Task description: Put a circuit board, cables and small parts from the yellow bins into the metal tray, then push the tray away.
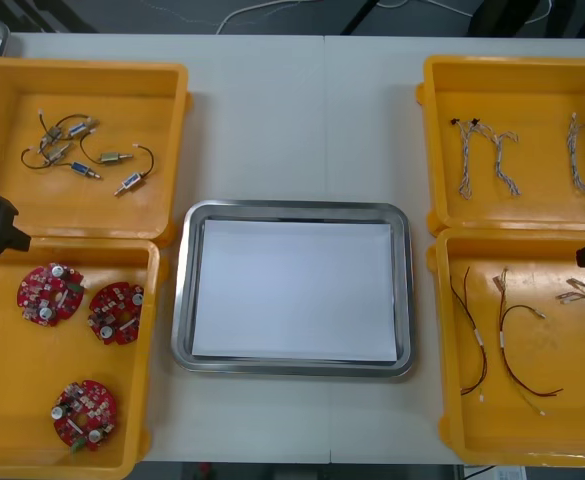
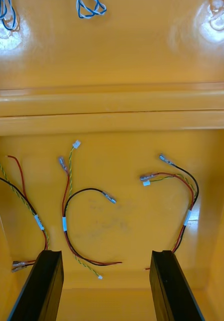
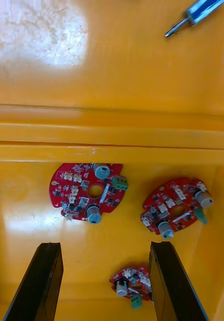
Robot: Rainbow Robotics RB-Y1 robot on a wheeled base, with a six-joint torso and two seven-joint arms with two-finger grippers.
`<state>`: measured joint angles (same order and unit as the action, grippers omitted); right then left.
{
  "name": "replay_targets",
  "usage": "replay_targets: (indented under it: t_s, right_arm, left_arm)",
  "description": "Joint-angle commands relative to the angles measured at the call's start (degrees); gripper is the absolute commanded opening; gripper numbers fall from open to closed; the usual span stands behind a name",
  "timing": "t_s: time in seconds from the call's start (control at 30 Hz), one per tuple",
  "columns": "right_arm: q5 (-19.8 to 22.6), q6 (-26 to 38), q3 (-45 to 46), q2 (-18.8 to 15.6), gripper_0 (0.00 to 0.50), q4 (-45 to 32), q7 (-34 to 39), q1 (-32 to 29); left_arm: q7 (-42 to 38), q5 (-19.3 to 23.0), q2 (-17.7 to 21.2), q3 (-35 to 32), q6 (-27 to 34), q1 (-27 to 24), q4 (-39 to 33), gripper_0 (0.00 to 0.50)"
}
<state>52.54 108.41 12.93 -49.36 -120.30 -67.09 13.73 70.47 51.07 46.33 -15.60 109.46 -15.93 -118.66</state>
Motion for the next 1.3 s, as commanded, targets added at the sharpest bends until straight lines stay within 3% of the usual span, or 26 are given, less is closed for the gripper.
replay_targets:
  t_s: [0.03, 0.4, 0.6, 0.7, 0.9, 1.1, 1.3]
  right_arm:
    - [0.46, 0.14, 1.84, 1.46, 0.500, -0.37, -2.78, -2.30]
    - [0.46, -3.91, 1.84, 2.86, 0.500, -0.63, -4.98, -6.61]
    - [-0.42, -4.52, 1.48, 5.41, 0.500, -0.63, -6.48, -7.84]
    - [-1.21, -6.72, -0.45, 6.03, 0.500, -0.63, -7.18, -8.98]
    - [-3.24, -11.90, -3.70, 5.94, 0.500, -0.63, -6.83, -11.62]
    - [-7.89, -13.49, -6.51, 6.12, 0.500, -0.63, -5.86, -13.20]
    - [-10.71, -14.37, -8.45, 7.52, 0.500, -0.63, -4.54, -14.17]
  left_arm:
    - [5.03, 2.72, 2.01, -6.55, 0.54, 5.03, -6.59, 0.500]
    - [5.91, 3.51, 2.27, -10.94, -3.20, 19.62, -15.99, 0.500]
    - [6.52, 4.65, 2.09, -12.00, -9.09, 27.97, -18.28, 0.500]
    - [7.40, 4.65, 0.07, -11.82, -12.60, 31.31, -18.19, 0.500]
    - [12.50, 2.80, -5.20, -11.56, -14.27, 32.98, -18.10, 0.500]
    - [13.99, 1.48, -9.51, -9.36, -15.06, 33.78, -18.10, 0.500]
    - [16.90, -3.52, -10.21, -5.58, -22.09, 37.38, -18.01, 0.500]
